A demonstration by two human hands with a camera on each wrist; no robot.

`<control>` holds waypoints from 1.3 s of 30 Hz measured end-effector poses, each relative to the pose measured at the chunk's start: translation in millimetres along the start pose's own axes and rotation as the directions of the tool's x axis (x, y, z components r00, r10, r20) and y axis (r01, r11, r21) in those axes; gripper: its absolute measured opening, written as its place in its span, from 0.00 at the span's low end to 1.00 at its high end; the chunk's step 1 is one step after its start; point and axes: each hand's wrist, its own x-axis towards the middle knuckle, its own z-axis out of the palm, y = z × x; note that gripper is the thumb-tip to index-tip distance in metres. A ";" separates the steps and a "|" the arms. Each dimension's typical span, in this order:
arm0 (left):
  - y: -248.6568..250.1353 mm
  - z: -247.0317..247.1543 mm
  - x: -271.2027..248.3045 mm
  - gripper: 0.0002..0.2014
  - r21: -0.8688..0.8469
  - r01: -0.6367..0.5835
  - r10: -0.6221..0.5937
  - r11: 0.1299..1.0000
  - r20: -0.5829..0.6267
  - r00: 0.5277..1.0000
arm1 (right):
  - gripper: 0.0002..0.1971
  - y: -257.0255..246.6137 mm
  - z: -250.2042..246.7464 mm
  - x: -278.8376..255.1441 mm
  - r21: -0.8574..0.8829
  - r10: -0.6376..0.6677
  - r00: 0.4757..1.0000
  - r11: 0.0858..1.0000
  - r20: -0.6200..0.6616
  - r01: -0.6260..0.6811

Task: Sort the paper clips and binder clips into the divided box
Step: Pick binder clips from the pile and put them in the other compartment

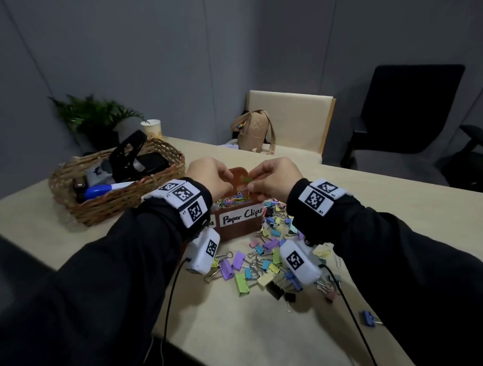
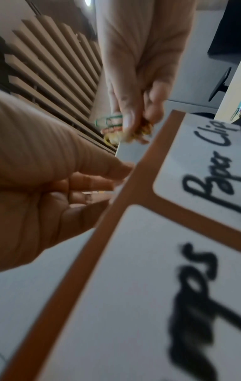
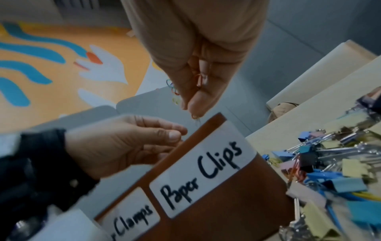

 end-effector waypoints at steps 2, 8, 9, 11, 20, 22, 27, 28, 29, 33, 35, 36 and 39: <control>0.8 -2.0 -0.1 0.06 0.023 -0.009 0.009 1.000 -0.013 1.000 | 0.09 1.0 0.5 0.1 0.002 0.003 1.000 1.000 0.005 -0.003; 12.7 5.7 -5.6 0.05 0.091 -0.131 0.128 0.987 0.033 0.991 | 0.05 14.4 -21.8 4.6 -0.081 -0.083 0.977 0.994 -0.195 0.068; 15.5 8.6 -7.6 0.07 0.122 -0.148 0.138 0.982 0.083 0.987 | 0.04 19.6 -26.6 5.1 -0.176 -0.068 0.985 0.984 -0.160 0.039; 20.3 13.2 -11.5 0.07 0.236 -0.188 0.149 0.953 0.172 0.974 | 0.09 30.9 -33.2 3.7 -0.466 0.019 1.000 0.885 0.023 -0.006; 16.6 6.4 -15.0 0.06 0.453 -0.186 0.096 0.872 0.215 0.972 | 0.33 53.1 -4.4 8.2 -0.872 0.239 0.910 0.441 0.340 0.210; 11.8 5.1 -14.6 0.06 0.486 -0.167 0.075 0.858 0.204 0.976 | 0.33 52.3 3.0 9.2 -0.879 0.260 0.914 0.443 0.312 0.175; 2.0 3.8 -13.5 0.06 0.481 -0.142 0.064 0.865 0.175 0.982 | 0.34 51.7 11.9 11.0 -0.897 0.356 0.870 0.400 0.340 0.187; 1.1 3.7 -13.7 0.06 0.479 -0.137 0.062 0.867 0.169 0.984 | 0.33 51.2 11.5 10.4 -0.904 0.368 0.864 0.380 0.344 0.199; 0.5 4.1 -13.3 0.06 0.478 -0.131 0.057 0.868 0.166 0.984 | 0.33 50.4 10.4 8.9 -0.907 0.367 0.863 0.366 0.348 0.210; 7.4 10.7 -12.0 0.03 0.388 -0.170 0.141 0.906 0.102 0.985 | 0.30 53.0 -1.6 -6.9 -0.895 0.337 0.859 0.366 0.384 0.257; 19.8 16.9 -12.6 0.06 0.236 -0.224 0.212 0.945 0.077 0.974 | 0.28 56.6 -12.1 -18.1 -0.886 0.335 0.850 0.372 0.406 0.276; 27.5 21.5 -12.9 0.06 0.170 -0.242 0.229 0.955 0.093 0.969 | 0.28 57.6 -18.2 -24.1 -0.884 0.340 0.845 0.372 0.412 0.282; 49.9 43.3 -9.8 0.05 0.111 -0.250 0.226 0.962 0.193 0.955 | 0.23 55.2 -39.2 -40.3 -0.870 0.337 0.840 0.407 0.426 0.278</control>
